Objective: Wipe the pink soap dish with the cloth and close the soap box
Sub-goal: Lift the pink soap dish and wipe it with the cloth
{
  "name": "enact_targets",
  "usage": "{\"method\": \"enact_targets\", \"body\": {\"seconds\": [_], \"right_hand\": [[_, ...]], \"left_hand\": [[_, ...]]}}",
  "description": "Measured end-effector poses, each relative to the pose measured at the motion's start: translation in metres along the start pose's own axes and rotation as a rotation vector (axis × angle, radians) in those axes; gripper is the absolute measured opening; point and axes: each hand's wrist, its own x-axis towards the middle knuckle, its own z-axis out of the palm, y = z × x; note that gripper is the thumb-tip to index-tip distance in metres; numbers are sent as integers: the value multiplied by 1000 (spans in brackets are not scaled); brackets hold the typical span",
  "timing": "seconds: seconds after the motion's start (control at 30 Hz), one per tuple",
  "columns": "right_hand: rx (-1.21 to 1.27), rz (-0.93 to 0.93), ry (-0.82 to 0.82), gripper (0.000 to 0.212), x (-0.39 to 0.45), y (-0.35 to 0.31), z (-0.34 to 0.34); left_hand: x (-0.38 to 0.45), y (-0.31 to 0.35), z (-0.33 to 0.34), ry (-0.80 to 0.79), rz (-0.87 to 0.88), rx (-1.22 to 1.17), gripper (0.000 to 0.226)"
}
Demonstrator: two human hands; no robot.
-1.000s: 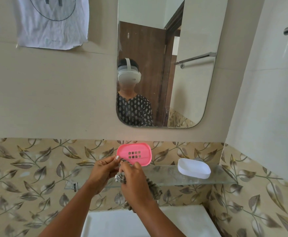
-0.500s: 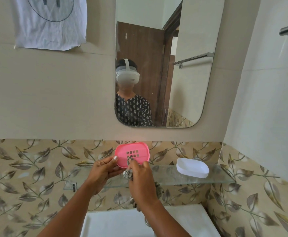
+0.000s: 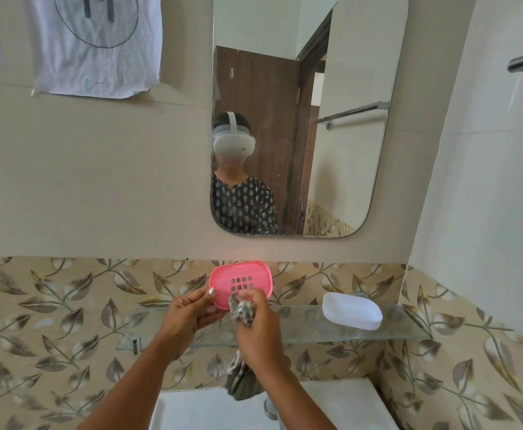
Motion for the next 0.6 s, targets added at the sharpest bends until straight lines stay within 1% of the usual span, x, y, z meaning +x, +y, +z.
{"method": "enact_targets", "body": {"seconds": [0.07, 0.1, 0.13, 0.17, 0.2, 0.23, 0.27, 0.33, 0.37, 0.4, 0.47, 0.53, 0.6], "right_hand": [[227, 261, 27, 15, 4, -4, -11], [394, 425, 18, 14, 7, -3, -18], [591, 601, -15, 16, 11, -3, -27], [770, 737, -41, 21, 14, -2, -38], [878, 803, -22, 24, 17, 0, -48], [920, 809, 35, 23, 21, 2, -58], [890, 775, 125, 20, 25, 4, -67], [703, 643, 339, 16, 33, 6, -81], [587, 558, 421, 18, 37, 2, -83], [504, 478, 462, 20, 39, -3, -82], [441, 405, 418, 17, 39, -11, -67], [415, 396, 352, 13, 38, -14, -47], [382, 346, 316, 8, 32, -19, -28]], "left_hand": [[0, 0, 0, 18, 2, -10, 37], [0, 0, 0, 22, 3, -20, 38], [0, 0, 0, 21, 2, -26, 38], [0, 0, 0, 19, 1, -28, 38], [1, 1, -1, 15, 1, -30, 39], [1, 1, -2, 16, 1, -31, 40], [1, 1, -1, 16, 1, -32, 41], [0, 1, 0, 12, 7, -32, 46], [0, 1, 1, 7, 12, -27, 46], [-1, 1, 1, 0, 14, -23, 43], [-1, 1, 0, -13, 13, -16, 33], [-1, 1, 0, -23, 7, -3, 32], [-1, 0, -1, -27, 4, 4, 33]]}}
